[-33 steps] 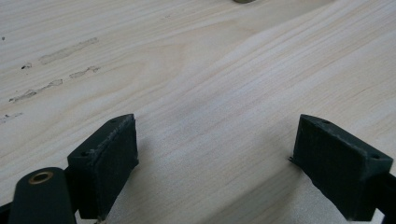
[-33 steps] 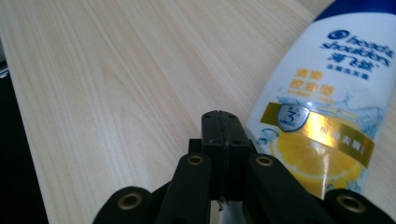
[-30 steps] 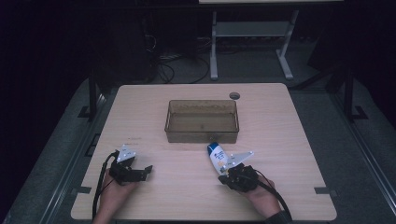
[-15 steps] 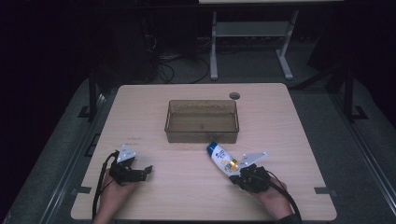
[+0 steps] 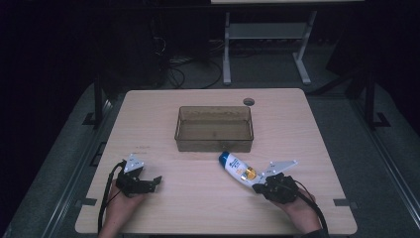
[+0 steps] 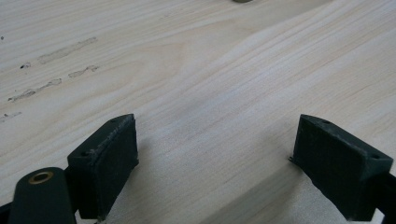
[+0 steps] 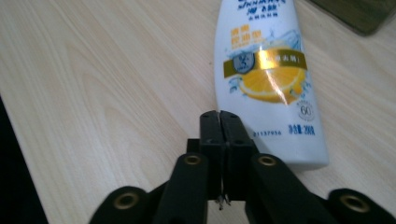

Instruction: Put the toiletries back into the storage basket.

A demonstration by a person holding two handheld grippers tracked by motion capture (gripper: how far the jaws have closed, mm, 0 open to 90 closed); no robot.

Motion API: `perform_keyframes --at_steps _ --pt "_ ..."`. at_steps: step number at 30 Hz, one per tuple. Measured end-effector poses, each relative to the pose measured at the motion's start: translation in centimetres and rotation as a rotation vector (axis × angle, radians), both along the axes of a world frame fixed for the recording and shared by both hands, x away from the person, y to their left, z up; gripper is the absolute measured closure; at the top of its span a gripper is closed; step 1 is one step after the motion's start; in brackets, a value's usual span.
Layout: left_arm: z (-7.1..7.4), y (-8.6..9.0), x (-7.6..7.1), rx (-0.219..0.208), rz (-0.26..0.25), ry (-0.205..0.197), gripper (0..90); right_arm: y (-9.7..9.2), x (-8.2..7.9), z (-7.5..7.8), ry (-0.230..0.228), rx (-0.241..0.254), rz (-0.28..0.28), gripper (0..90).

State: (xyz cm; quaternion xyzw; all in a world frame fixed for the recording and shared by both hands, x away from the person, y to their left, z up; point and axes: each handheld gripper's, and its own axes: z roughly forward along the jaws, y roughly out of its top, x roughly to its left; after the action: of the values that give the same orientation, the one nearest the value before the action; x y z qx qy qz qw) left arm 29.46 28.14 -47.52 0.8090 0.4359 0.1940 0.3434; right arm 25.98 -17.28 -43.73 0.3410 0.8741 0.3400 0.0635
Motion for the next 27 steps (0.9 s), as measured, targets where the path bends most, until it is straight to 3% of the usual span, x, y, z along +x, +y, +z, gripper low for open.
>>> perform_keyframes --at_steps 9,13,27 --pt "0.0 0.0 0.0 -0.001 0.000 0.000 12.4 0.0 0.8 1.2 0.013 0.047 -0.009 70.3" --pt "0.0 0.0 0.0 -0.004 0.001 -0.001 12.3 0.3 1.5 1.9 -0.012 0.032 -0.008 63.0" --pt "0.0 0.0 0.0 -0.005 -0.002 0.000 12.3 1.9 4.6 2.1 -0.008 -0.002 -0.040 40.4"
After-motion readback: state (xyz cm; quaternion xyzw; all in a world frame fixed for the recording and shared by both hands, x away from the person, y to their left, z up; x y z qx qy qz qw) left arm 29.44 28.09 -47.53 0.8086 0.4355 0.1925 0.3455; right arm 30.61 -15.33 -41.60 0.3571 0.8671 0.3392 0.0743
